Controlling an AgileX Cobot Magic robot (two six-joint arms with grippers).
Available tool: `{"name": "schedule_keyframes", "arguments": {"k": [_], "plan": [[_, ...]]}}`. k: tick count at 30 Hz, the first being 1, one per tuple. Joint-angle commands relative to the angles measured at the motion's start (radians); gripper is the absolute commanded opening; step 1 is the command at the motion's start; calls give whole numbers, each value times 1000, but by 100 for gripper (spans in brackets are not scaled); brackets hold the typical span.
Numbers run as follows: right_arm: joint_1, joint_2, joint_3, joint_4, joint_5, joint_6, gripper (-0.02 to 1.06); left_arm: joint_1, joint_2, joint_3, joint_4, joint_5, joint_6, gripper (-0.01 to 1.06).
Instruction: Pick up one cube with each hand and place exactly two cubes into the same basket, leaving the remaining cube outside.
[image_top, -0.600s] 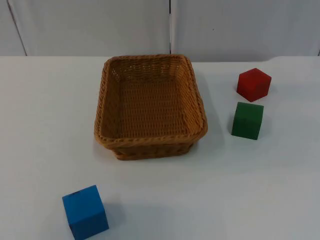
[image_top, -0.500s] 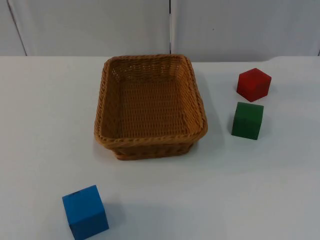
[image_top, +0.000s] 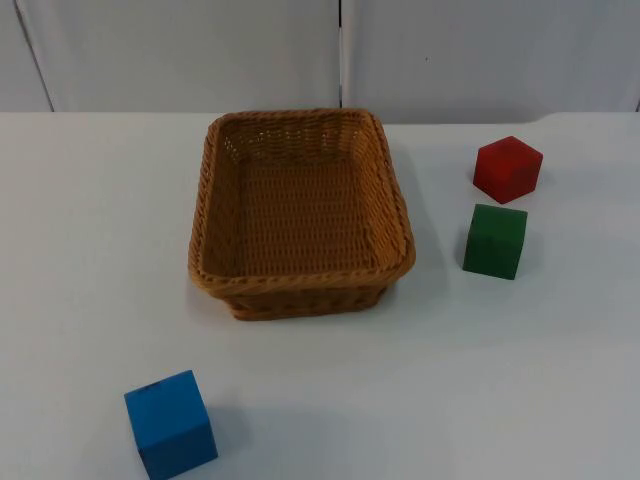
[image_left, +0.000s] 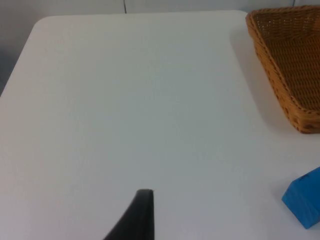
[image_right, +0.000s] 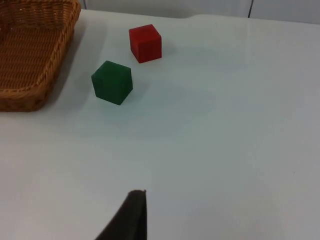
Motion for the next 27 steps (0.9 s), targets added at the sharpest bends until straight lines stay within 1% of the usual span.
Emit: {"name": "schedule_keyframes", "arguments": {"k": [1, 27], "plan": [[-5, -3, 2, 10, -9, 3, 105, 2, -5, 5, 4, -3, 1, 105], [-5, -3, 2, 10, -9, 3, 105, 2, -5, 5, 4, -3, 1, 105]]}}
